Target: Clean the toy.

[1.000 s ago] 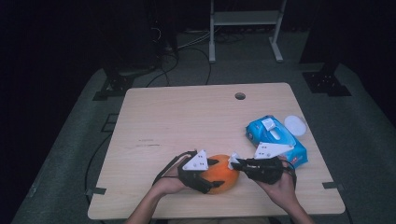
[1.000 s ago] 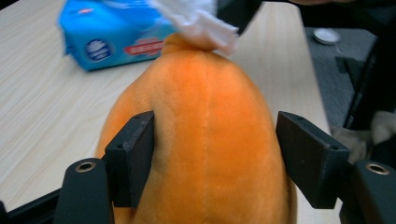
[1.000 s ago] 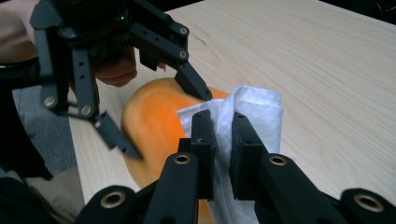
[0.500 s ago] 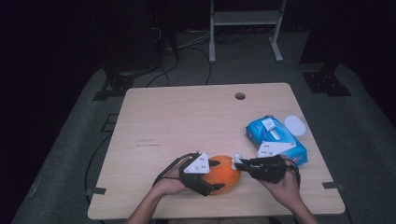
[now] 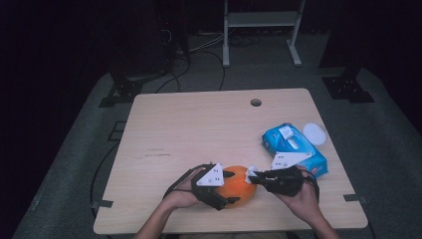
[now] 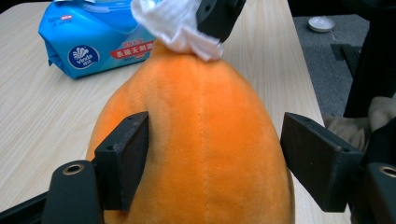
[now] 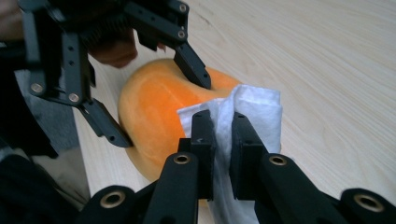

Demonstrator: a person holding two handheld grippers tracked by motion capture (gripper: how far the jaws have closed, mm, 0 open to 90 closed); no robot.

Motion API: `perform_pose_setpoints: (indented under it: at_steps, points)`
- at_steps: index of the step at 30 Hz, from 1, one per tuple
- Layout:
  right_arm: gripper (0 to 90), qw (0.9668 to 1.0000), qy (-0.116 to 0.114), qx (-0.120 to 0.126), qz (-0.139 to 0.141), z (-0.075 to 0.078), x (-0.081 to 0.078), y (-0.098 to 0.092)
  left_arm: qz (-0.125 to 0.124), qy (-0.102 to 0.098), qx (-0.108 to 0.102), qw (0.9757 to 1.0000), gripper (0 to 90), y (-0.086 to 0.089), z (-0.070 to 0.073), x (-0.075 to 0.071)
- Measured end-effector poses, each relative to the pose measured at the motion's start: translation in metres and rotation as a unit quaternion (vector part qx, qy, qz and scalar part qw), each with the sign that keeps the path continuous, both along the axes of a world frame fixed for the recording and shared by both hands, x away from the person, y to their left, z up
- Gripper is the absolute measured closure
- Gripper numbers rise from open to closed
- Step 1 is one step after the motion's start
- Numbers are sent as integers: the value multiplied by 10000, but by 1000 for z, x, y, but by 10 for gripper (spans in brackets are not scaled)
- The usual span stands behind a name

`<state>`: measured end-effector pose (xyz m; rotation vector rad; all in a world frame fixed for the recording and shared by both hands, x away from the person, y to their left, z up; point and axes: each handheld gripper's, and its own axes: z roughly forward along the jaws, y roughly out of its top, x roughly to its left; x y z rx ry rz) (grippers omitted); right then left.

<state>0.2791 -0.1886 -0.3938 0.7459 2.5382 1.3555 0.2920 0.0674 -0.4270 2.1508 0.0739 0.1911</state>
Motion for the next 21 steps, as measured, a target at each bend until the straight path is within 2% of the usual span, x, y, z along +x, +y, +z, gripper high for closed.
perform_pose_setpoints:
  at_steps: [2, 5, 8, 10, 15, 18, 20, 21]
  points:
    - [812, 10000, 66, 42, -22, -3, 3, -2, -57, -22, 10, 10000, 254, 1, 1, 0]
    - [811, 9996, 152, -7, -221, -6, 8, -12, -31, -34, 10, 10000, 254, 3, 2, 1]
    - [810, 9994, 252, -60, -245, -10, 10, -16, 281, 61, -77, 9996, 205, 6, 4, 7]
    - [809, 9993, 279, -123, -222, -11, 10, -14, 379, 118, -125, 9991, 186, 7, 5, 9]
    - [810, 9998, 181, -27, -110, -5, 6, -8, 222, -24, -37, 9997, 229, 1, 2, 3]
    - [810, 9999, 133, 74, 25, 0, 3, -3, 41, -98, -6, 9999, 229, -6, 0, -3]
    - [811, 9999, 129, 27, 35, 0, 3, -2, 19, -186, 57, 9998, 216, -7, 1, -4]
    - [811, 9998, 166, 55, 35, -2, 5, -4, 28, -183, 19, 9998, 208, -5, 3, -3]
